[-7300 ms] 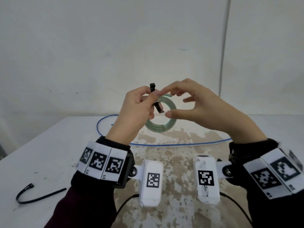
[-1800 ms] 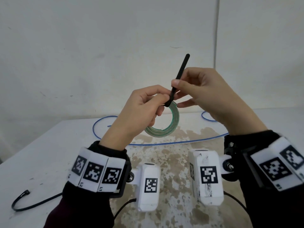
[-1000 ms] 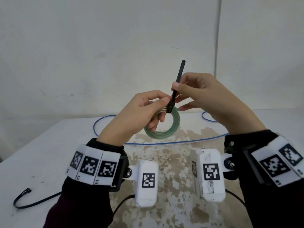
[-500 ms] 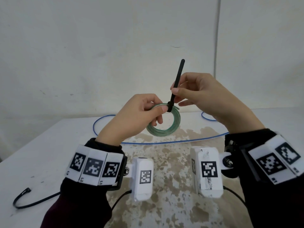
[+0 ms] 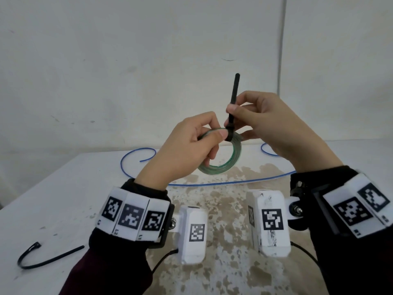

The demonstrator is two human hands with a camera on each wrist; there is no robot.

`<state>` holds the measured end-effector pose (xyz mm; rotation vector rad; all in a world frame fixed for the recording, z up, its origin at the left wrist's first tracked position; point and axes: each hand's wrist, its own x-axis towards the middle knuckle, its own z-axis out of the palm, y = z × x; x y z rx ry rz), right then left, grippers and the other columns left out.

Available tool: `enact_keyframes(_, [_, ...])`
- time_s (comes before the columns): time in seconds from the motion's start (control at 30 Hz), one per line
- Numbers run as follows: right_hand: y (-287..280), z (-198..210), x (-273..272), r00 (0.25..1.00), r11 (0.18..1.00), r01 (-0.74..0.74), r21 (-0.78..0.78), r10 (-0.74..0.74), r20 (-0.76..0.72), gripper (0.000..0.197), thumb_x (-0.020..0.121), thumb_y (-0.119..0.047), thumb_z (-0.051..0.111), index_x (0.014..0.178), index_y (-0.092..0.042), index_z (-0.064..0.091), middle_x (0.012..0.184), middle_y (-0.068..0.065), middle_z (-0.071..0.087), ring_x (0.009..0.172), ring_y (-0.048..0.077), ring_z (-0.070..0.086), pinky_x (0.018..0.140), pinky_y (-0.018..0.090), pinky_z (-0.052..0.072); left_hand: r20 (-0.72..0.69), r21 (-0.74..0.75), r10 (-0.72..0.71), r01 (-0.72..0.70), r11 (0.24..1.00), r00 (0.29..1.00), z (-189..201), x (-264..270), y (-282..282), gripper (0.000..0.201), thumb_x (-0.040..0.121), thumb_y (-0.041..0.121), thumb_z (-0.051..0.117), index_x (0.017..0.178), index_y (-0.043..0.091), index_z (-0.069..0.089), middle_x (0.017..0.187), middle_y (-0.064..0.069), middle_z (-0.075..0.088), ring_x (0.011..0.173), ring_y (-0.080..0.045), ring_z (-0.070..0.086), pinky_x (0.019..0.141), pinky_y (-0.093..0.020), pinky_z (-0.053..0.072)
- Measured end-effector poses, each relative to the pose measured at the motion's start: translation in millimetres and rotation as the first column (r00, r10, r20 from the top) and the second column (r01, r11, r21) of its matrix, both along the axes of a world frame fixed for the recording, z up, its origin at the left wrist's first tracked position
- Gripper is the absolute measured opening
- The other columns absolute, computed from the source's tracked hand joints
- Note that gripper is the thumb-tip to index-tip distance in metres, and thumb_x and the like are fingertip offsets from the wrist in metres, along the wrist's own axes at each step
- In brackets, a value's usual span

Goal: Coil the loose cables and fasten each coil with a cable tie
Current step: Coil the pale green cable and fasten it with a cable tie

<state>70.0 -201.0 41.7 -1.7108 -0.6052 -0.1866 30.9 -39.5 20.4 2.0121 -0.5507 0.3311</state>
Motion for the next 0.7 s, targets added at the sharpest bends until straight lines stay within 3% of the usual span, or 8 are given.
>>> enact_keyframes(0.13, [1.9, -1.1, 0.7, 1.000, 1.000, -0.008, 0.025, 0.007, 0.012, 0.012, 0.095, -0.014, 0.056, 0.089, -0.003, 0.057, 0.069, 0.006, 0.068, 0.063, 0.014, 0.066, 0.056, 0.027, 0.056, -0.091, -0.113, 0.038, -0.048, 0.992, 0.995, -2.4, 4.5, -1.7, 0.023, 0.096, 0.023, 0.053, 0.078, 0.009, 0.050, 0.055, -0.005, 0.046, 0.050, -0.020, 0.038, 0.057, -0.033, 0.036])
enact_keyframes(0.2, [3.6, -2.6, 0.8, 1.000, 1.000, -0.007, 0.023, 0.006, 0.020, 0.013, 0.094, -0.014, 0.057, 0.086, -0.005, 0.058, 0.074, 0.009, 0.066, 0.068, 0.015, 0.067, 0.055, 0.026, 0.055, -0.052, -0.148, 0.064, -0.071, 0.986, 0.997, -3.4, 5.1, -3.5, 0.022, 0.093, 0.032, 0.057, 0.082, 0.013, 0.055, 0.055, -0.005, 0.043, 0.054, -0.021, 0.034, 0.051, -0.030, 0.033])
enact_keyframes(0.33, [3.9, -2.7, 1.6, 0.998, 1.000, 0.012, 0.009, -0.013, 0.057, 0.018, 0.093, -0.016, 0.059, 0.076, -0.009, 0.057, 0.085, 0.017, 0.063, 0.074, 0.014, 0.065, 0.058, 0.028, 0.057, 0.049, -0.152, 0.124, -0.116, 0.982, 0.991, -3.8, 5.0, -5.9, 0.016, 0.091, 0.029, 0.062, 0.081, 0.018, 0.068, 0.056, -0.019, 0.051, 0.052, -0.025, 0.025, 0.050, -0.029, 0.024])
enact_keyframes(0.43, [6.1, -3.9, 3.3, 0.993, 0.998, 0.067, 0.020, -0.069, 0.096, 0.022, 0.092, -0.015, 0.061, 0.071, -0.011, 0.055, 0.080, 0.015, 0.060, 0.074, 0.014, 0.062, 0.057, 0.030, 0.057, -0.009, -0.201, 0.117, -0.116, 0.973, 0.993, -2.2, 3.8, -6.7, 0.019, 0.091, 0.024, 0.062, 0.077, 0.012, 0.068, 0.052, -0.004, 0.044, 0.046, -0.017, 0.023, 0.046, -0.025, 0.022])
enact_keyframes(0.53, [11.2, -7.4, 7.4, 0.982, 0.989, 0.140, 0.053, -0.146, 0.119, 0.024, 0.091, -0.013, 0.061, 0.069, -0.013, 0.053, 0.073, 0.011, 0.056, 0.072, 0.017, 0.058, 0.051, 0.025, 0.054, -0.062, -0.219, 0.111, -0.122, 0.968, 0.992, -1.3, 1.9, -8.8, 0.022, 0.091, 0.022, 0.062, 0.077, 0.005, 0.064, 0.048, 0.002, 0.036, 0.045, -0.015, 0.021, 0.043, -0.021, 0.021])
enact_keyframes(0.7, [15.1, -16.3, 14.6, 0.974, 0.980, 0.200, 0.007, -0.199, 0.109, 0.026, 0.091, -0.013, 0.062, 0.066, -0.015, 0.051, 0.070, 0.006, 0.054, 0.065, 0.016, 0.054, 0.045, 0.017, 0.048, -0.109, -0.198, 0.107, -0.127, 0.972, 0.988, -3.3, -0.9, -13.6, 0.025, 0.091, 0.019, 0.062, 0.070, 0.006, 0.058, 0.043, 0.007, 0.028, 0.042, -0.012, 0.018, 0.040, -0.017, 0.019])
